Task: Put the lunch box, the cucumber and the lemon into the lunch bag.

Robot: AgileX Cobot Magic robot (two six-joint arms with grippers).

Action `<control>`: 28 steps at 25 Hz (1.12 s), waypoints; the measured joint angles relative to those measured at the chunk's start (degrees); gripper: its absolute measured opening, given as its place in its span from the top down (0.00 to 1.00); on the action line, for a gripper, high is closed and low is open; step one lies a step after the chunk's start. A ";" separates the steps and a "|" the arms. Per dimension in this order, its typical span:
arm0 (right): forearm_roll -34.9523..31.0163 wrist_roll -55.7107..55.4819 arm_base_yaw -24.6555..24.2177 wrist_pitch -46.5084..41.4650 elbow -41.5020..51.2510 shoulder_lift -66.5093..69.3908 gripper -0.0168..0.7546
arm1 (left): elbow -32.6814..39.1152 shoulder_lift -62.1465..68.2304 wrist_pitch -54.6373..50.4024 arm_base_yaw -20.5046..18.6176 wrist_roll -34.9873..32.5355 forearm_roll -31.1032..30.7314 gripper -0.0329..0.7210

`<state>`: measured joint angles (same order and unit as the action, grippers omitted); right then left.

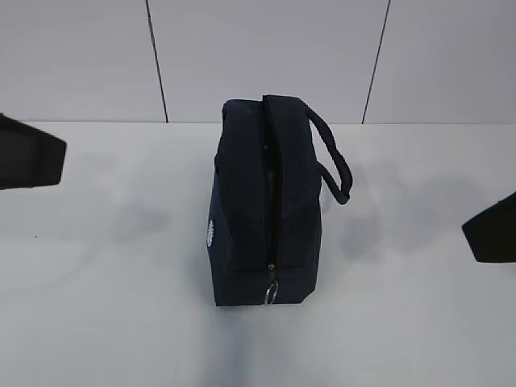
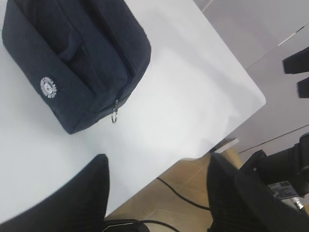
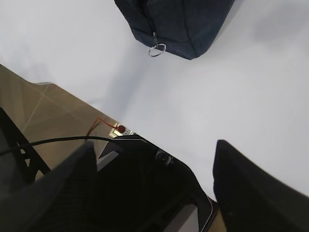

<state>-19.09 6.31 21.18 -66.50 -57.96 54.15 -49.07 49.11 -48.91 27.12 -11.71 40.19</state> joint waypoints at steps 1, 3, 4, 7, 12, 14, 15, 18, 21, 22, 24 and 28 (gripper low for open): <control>0.01 -0.10 0.00 -0.09 0.11 -0.57 0.23 | 0.44 -0.82 -0.06 0.00 0.25 -0.53 0.36; 0.01 -0.22 0.00 -0.09 1.07 -2.39 0.23 | 1.67 -2.37 -0.06 0.00 0.59 -1.66 0.36; 0.01 -0.30 0.00 -0.09 1.46 -3.27 0.23 | 2.49 -3.22 -0.16 0.00 0.83 -1.97 0.36; 0.01 -0.45 0.00 -0.09 3.89 -6.72 0.23 | 4.67 -5.31 -0.20 0.00 0.94 -2.35 0.36; 0.01 -0.46 0.00 0.15 7.71 -10.22 0.23 | 6.67 -7.58 0.17 0.00 0.97 -2.78 0.36; 0.01 -0.46 0.00 1.17 8.02 -10.30 0.23 | 6.65 -7.67 0.39 0.00 0.97 -2.90 0.36; 0.01 -0.46 0.00 1.71 8.02 -10.30 0.23 | 6.65 -7.67 0.47 0.00 0.97 -3.07 0.36; -0.03 -0.46 0.00 5.15 8.02 -10.16 0.23 | 6.65 -7.67 0.75 0.00 0.97 -4.34 0.36; -0.96 -0.46 0.00 7.26 8.02 -8.50 0.23 | 6.65 -7.67 0.99 0.00 0.97 -4.93 0.36; -1.05 -0.46 0.00 7.40 8.02 -7.84 0.23 | 6.65 -7.67 1.01 0.00 0.97 -5.07 0.36; -1.18 -0.46 0.00 7.66 8.02 -6.06 0.23 | 6.65 -7.67 1.23 0.00 0.97 -5.19 0.36; -1.42 -1.28 0.00 11.65 8.83 -3.15 0.23 | 6.65 -7.67 2.43 0.00 0.97 -5.19 0.36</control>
<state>-20.51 5.03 21.18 -54.84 -49.13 51.00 -42.42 41.43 -46.48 27.12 -10.74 35.00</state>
